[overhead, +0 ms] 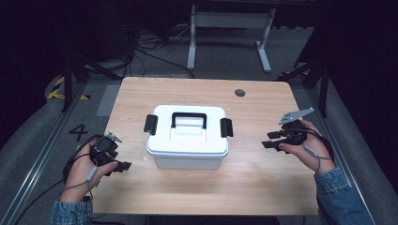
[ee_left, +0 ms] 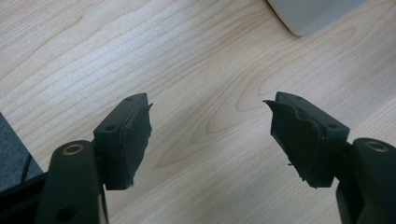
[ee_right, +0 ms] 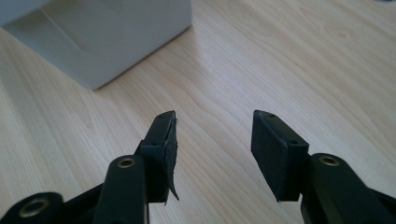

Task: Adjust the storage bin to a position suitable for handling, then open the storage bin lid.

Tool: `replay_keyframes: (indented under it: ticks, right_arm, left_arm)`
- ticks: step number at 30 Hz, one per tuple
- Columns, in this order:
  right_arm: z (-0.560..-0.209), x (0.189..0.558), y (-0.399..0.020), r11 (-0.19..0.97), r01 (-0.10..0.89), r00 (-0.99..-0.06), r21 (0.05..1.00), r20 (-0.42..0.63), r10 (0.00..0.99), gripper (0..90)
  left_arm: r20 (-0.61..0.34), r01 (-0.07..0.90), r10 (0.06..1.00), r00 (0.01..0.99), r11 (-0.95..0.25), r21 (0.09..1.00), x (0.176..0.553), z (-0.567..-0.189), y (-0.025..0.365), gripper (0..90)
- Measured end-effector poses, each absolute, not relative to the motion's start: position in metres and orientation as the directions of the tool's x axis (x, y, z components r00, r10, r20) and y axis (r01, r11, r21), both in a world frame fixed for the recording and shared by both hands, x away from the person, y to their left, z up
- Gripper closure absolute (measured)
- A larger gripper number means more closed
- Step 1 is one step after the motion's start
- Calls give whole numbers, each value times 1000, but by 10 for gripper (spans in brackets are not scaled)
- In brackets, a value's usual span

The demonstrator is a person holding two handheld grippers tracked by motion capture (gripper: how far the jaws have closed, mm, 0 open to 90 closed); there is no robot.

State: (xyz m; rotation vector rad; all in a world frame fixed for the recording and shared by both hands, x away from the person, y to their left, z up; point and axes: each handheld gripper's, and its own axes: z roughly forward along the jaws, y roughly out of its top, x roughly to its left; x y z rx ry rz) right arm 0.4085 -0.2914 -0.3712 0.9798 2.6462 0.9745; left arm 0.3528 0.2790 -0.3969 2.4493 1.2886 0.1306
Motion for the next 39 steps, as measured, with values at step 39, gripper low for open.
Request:
replay_keyframes:
  ticks: [39]
  right_arm:
    - [-280, 446, -174, 628, 332, -913, 704, 72, 402, 508]
  left_arm:
    - [-100, 778, 815, 570, -498, 383, 334, -392, 285, 299]
